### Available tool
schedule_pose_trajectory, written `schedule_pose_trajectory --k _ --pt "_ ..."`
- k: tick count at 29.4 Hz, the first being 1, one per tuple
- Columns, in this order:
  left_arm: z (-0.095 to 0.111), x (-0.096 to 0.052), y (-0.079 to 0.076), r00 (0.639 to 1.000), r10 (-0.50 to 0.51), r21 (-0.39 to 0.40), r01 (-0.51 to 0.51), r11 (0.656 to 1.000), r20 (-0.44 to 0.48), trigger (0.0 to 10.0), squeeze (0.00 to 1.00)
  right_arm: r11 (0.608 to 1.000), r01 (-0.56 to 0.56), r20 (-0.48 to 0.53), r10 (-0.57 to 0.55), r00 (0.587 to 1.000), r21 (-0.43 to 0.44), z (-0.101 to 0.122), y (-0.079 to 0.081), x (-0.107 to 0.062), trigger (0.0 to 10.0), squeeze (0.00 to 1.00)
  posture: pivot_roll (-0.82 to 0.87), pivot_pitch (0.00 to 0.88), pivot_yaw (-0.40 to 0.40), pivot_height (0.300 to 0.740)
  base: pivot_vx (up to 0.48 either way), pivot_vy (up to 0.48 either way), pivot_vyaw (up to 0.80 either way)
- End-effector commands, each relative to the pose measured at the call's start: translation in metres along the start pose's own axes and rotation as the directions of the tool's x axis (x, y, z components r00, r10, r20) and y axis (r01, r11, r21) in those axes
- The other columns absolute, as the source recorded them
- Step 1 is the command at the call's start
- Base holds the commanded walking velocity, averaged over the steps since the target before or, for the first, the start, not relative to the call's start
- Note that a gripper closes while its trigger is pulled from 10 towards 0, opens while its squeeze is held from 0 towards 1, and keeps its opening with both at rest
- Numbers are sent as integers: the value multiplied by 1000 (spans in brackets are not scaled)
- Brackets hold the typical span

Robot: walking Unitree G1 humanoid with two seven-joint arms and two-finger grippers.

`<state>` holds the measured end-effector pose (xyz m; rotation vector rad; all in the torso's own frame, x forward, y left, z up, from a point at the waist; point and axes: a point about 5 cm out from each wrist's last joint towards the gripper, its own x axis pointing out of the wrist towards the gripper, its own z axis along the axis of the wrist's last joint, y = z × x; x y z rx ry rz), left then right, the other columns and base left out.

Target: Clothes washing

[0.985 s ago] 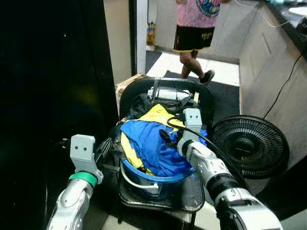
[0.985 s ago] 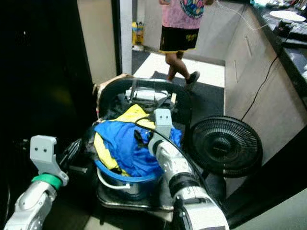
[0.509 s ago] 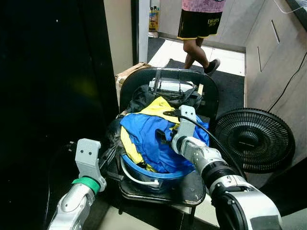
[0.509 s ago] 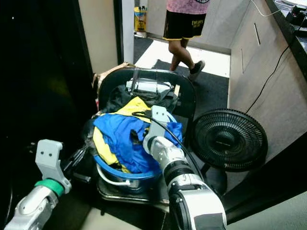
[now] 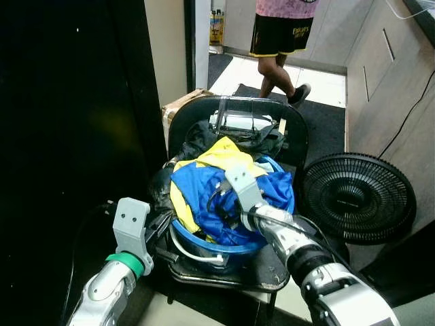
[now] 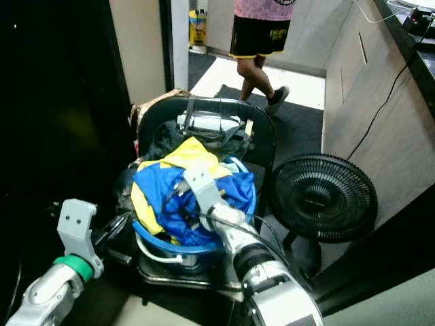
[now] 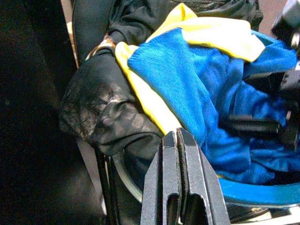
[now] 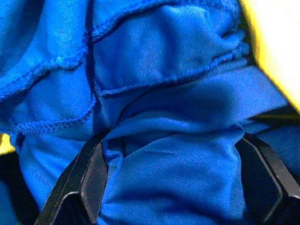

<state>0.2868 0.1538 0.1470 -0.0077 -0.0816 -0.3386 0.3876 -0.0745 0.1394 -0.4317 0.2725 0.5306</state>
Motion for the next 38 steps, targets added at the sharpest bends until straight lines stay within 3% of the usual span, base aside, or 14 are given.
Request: schedule_pose_trajectory --k 1,2,3,4,9,19,33,38 --pt "-4 -1 -2 1000 -11 -2 11 1000 -23 10000 0 998 -55 -95 58 994 31 -27 13 -1 6392 0 -23 218 39 740 0 0 0" --pt "-4 -1 -2 1000 -11 -2 11 1000 -23 10000 0 998 -55 -95 58 994 31 -27 13 -1 6392 0 -23 218 39 740 0 0 0" --pt "-4 -1 -2 1000 -11 -2 11 1000 -23 10000 0 998 -51 -91 54 994 35 -27 13 -1 3725 0 -23 216 40 740 0 0 0" --pt "-4 0 -2 1000 -13 0 13 1000 -22 10000 0 998 -40 -77 43 996 47 -24 11 -1 0 0 -23 212 41 740 0 0 0" --pt "-4 0 -2 1000 -15 3 15 1000 -20 10000 0 998 -37 -58 40 998 52 -21 9 -1 0 0 -24 209 41 740 0 0 0" --pt "-3 5 -2 1000 -8 3 8 1000 -5 10000 0 988 -96 103 84 991 117 10 6 -5 0 0 -33 180 37 740 0 0 0" --pt "-3 7 -3 1000 -7 -4 7 1000 5 10000 0 978 -150 158 127 979 144 20 9 -8 0 0 -40 158 33 740 0 0 0" --pt "-3 7 -2 1000 -3 -6 3 1000 13 10000 0 961 -195 220 151 964 194 32 8 -15 0 0 -38 142 28 740 0 0 0"
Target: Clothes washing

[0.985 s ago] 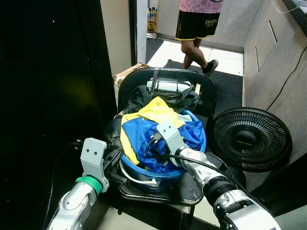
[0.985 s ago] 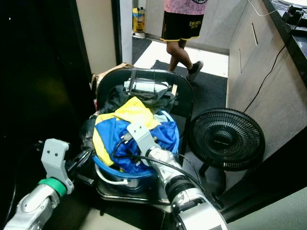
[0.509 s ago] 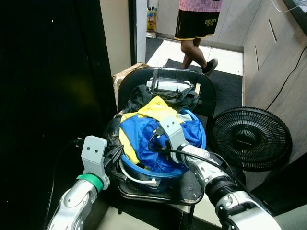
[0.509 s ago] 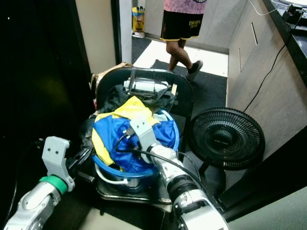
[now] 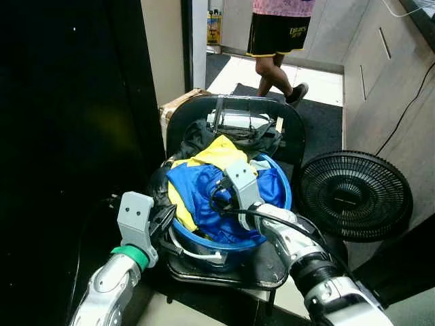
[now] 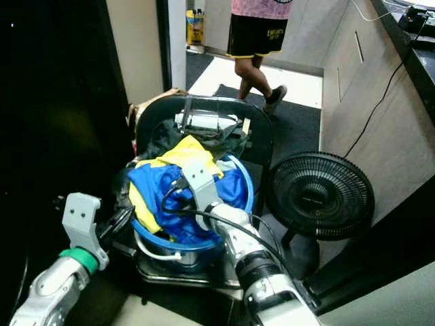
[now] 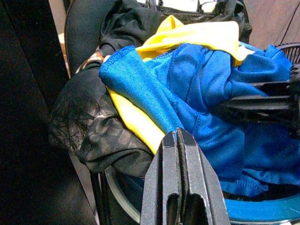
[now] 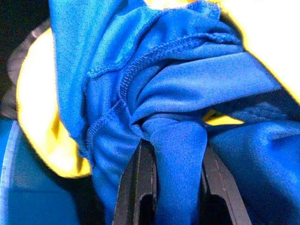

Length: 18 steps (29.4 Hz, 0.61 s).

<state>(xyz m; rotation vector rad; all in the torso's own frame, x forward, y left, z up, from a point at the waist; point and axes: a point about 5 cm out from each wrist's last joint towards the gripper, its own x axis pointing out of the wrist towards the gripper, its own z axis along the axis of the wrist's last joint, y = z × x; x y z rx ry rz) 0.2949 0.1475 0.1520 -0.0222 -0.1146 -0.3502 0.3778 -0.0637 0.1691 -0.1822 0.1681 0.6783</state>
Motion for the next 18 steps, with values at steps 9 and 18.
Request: schedule_pose_trajectory --k 9,18 --pt "-3 -4 5 999 31 -2 -31 1000 10 10000 0 929 -330 401 241 884 170 82 16 -37 0 0 -35 93 22 740 0 0 0" --pt "0 -5 5 999 36 -7 -36 999 38 10000 0 843 -529 566 391 726 97 114 25 -76 0 0 -32 58 17 740 0 0 0"
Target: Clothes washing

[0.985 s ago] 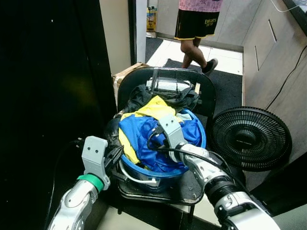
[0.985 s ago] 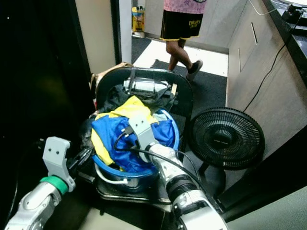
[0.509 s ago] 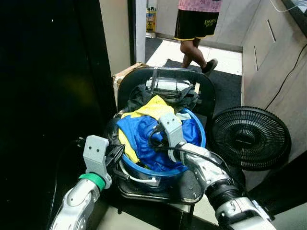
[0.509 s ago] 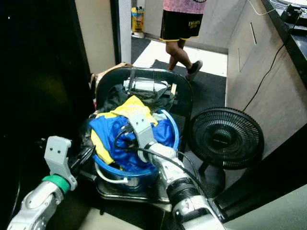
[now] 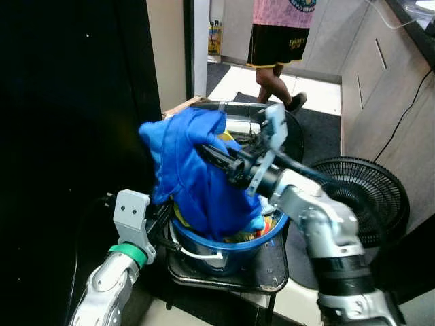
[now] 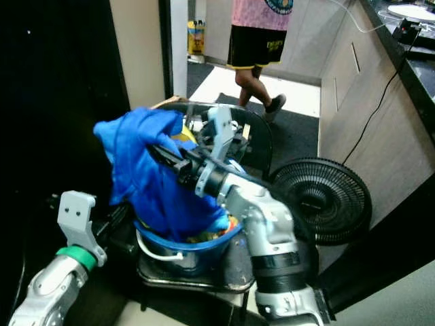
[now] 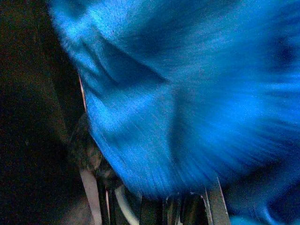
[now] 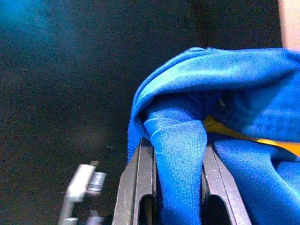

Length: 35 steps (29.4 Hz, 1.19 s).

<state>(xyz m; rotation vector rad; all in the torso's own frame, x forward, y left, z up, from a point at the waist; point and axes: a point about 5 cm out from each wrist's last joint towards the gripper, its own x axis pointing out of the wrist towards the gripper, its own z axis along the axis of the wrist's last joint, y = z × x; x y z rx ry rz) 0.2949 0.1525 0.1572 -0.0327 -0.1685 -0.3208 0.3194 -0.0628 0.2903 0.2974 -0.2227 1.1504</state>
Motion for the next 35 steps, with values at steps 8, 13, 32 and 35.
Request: schedule_pose_trajectory --k 8,13,32,35 --pt "-1 -3 1 1000 1 -11 -1 1000 8 10000 0 981 -195 108 195 975 -6 25 29 -7 0 0 -32 33 15 740 0 0 0" --pt "1 -1 1 1000 0 -17 1 1000 19 10000 0 983 -177 205 182 962 -42 52 32 -3 0 0 -37 32 18 740 0 0 0" --pt "10 1 -8 995 -72 -63 77 995 72 10000 0 991 -128 397 129 909 -28 106 32 -12 0 0 -37 34 15 740 0 0 0" --pt "11 2 -8 994 -79 -64 84 994 75 10000 0 991 -128 433 125 893 -21 112 30 -12 0 0 -37 34 17 740 0 0 0"
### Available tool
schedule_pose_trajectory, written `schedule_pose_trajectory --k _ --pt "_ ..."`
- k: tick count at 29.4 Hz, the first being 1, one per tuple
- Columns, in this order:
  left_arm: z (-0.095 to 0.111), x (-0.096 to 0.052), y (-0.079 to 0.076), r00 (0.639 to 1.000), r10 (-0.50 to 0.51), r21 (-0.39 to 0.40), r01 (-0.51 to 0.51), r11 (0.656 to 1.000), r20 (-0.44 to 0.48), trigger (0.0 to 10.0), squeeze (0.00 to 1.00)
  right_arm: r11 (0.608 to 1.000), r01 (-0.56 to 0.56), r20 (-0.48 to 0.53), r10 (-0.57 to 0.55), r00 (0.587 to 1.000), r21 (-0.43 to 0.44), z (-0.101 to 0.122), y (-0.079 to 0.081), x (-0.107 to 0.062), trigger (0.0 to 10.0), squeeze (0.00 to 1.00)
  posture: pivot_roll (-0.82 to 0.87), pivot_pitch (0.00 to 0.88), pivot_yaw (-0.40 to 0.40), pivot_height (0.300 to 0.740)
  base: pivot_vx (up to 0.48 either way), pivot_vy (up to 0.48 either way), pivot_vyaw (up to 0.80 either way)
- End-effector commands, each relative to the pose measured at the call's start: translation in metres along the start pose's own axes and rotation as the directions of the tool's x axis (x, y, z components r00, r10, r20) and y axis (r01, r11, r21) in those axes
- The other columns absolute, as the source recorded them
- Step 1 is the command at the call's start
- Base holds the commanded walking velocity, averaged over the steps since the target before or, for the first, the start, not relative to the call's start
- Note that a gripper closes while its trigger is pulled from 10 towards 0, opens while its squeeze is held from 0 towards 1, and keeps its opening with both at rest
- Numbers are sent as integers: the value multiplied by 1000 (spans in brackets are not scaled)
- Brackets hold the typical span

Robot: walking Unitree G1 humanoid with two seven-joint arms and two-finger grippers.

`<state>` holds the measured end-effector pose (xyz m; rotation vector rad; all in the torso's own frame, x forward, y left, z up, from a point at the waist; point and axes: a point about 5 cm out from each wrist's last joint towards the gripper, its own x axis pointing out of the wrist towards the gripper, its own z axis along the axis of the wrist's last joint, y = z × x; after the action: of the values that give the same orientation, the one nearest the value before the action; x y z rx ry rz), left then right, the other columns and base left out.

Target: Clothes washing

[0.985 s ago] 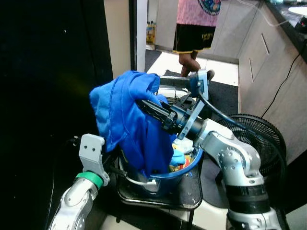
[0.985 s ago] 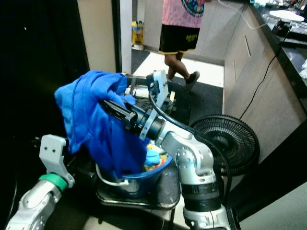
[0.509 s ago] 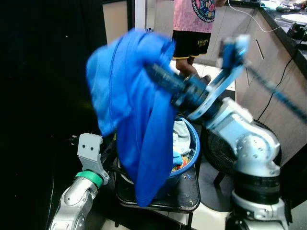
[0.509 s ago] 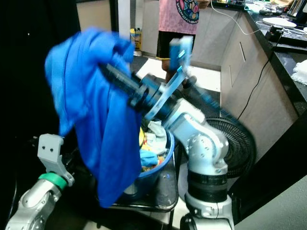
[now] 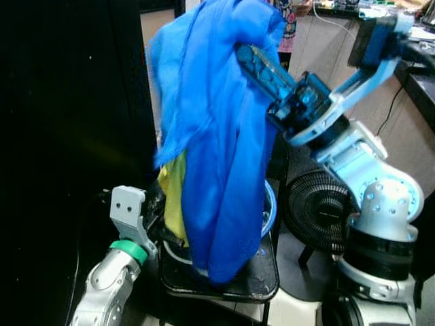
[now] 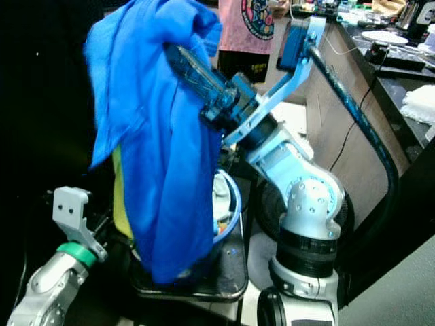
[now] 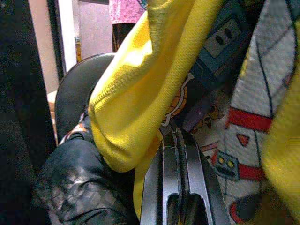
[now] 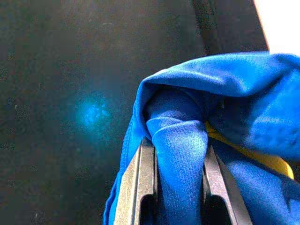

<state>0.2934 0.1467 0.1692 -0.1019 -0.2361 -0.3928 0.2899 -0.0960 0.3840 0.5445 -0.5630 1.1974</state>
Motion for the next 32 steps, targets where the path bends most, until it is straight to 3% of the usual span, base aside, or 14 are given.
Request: schedule_pose_trajectory --k 1,3,4,5,6,10,12,13,15,16,20,26,27,32 --pt "0 1 -3 1000 -26 -9 26 1000 -2 10000 0 993 -116 133 114 985 12 23 14 8 0 0 -37 33 20 740 0 0 0" --pt "0 1 -3 1000 -26 -9 26 1000 -2 10000 0 993 -116 133 114 985 12 23 14 8 0 0 -37 33 20 740 0 0 0" --pt "0 2 -5 999 -39 -14 39 999 0 10000 0 970 -240 206 225 952 49 34 28 10 0 0 -37 33 21 740 0 0 0" --pt "0 2 -5 999 -39 -14 39 999 0 10000 0 970 -240 206 225 952 49 34 28 10 0 0 -37 33 21 740 0 0 0" --pt "0 2 -6 999 -48 -18 48 999 1 10000 0 934 -349 268 318 910 77 43 40 9 0 0 -36 32 21 740 0 0 0" --pt "0 2 -7 998 -59 -23 59 998 1 10000 0 906 -411 298 367 881 98 48 47 5 0 0 -39 32 23 740 0 0 0" --pt "0 2 -7 998 -68 -23 68 997 -2 10000 0 960 -274 179 260 949 56 39 34 5 0 0 -40 34 25 740 0 0 0" --pt "0 2 -7 998 -68 -23 68 997 -2 10000 0 960 -274 179 260 949 56 39 34 5 0 0 -40 34 25 740 0 0 0" --pt "-1 2 -8 997 -76 -18 76 997 -8 10000 0 997 -74 66 74 995 0 24 14 9 0 0 -37 36 25 740 0 0 0" --pt "-1 2 -9 997 -77 -14 77 997 -11 10000 0 997 42 10 -42 999 -58 15 1 10 0 0 -36 36 26 740 0 0 0" --pt "-2 1 -8 997 -72 -9 72 997 -15 10000 0 976 164 -38 -171 984 -141 6 -15 11 0 0 -34 37 27 740 0 0 0" --pt "0 1 -1 999 -40 -5 40 999 -8 10000 0 938 282 -21 -292 956 -200 0 -37 21 0 0 -33 35 35 740 0 0 0" --pt "1 3 -1 999 -46 -4 46 999 -6 10000 0 925 306 31 -307 951 -225 10 -42 35 0 0 -33 34 39 740 0 0 0" --pt "2 5 0 999 -50 -2 50 999 -3 10000 0 911 342 173 -307 936 -231 40 -42 61 0 0 -27 33 38 740 0 0 0"
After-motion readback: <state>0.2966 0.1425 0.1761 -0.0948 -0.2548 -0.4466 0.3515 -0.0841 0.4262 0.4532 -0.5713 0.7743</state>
